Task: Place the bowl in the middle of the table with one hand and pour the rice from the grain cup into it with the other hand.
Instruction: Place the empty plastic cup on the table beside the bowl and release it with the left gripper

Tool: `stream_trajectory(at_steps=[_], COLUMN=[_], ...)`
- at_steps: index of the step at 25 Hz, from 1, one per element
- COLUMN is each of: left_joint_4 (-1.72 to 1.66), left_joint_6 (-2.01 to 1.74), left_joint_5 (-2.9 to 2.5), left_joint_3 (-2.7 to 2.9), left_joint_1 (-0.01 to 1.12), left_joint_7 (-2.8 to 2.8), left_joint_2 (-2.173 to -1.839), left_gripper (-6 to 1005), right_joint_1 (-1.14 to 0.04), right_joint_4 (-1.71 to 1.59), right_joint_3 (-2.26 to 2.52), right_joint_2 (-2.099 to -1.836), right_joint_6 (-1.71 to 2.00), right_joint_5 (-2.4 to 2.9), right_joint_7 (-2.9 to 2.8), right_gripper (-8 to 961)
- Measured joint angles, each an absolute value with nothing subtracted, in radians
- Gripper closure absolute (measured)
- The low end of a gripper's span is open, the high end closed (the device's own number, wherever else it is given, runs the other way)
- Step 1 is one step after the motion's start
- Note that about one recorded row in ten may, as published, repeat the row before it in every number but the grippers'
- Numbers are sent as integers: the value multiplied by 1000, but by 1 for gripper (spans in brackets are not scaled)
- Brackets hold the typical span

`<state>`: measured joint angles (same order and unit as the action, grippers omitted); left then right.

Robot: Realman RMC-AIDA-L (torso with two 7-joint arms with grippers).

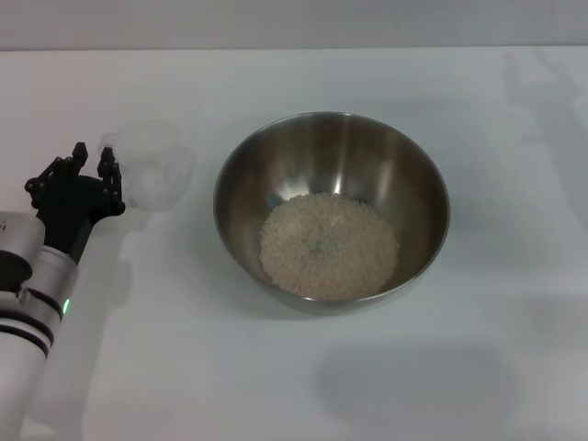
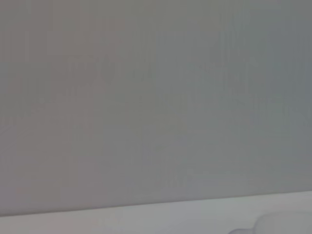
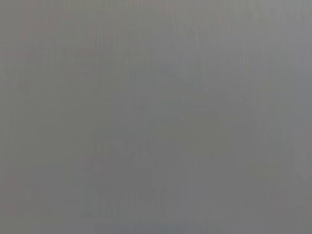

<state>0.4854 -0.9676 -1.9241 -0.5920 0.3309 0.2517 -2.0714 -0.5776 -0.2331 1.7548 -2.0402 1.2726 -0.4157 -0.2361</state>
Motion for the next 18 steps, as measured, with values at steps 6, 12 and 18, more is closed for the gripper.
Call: stream_trajectory(at_steps=[6,12,18], left_joint_4=[493,494,491], left_joint_6=[-1014,-1050,-1005], left_joint_5=[-1941,-2000,-2003], left_joint_3=[-590,-581,-578], left_joint_1=[282,261,273], left_joint_7=[251,238,229], left_joint_2=[-2070,-2068,-2065], left_gripper=[708,685,662], right_joint_1=[-579,-579,-578], right_joint_4=[-235,-236,-236], right_joint_3=[1755,1755,1755], right_joint_2=[-2040,-2040,-2042], right_joint_6=[1272,1272,1272], right_joint_5=[-416,-421,-423], right_joint_7=[-233,-230,-230], right_gripper=[401,396,391])
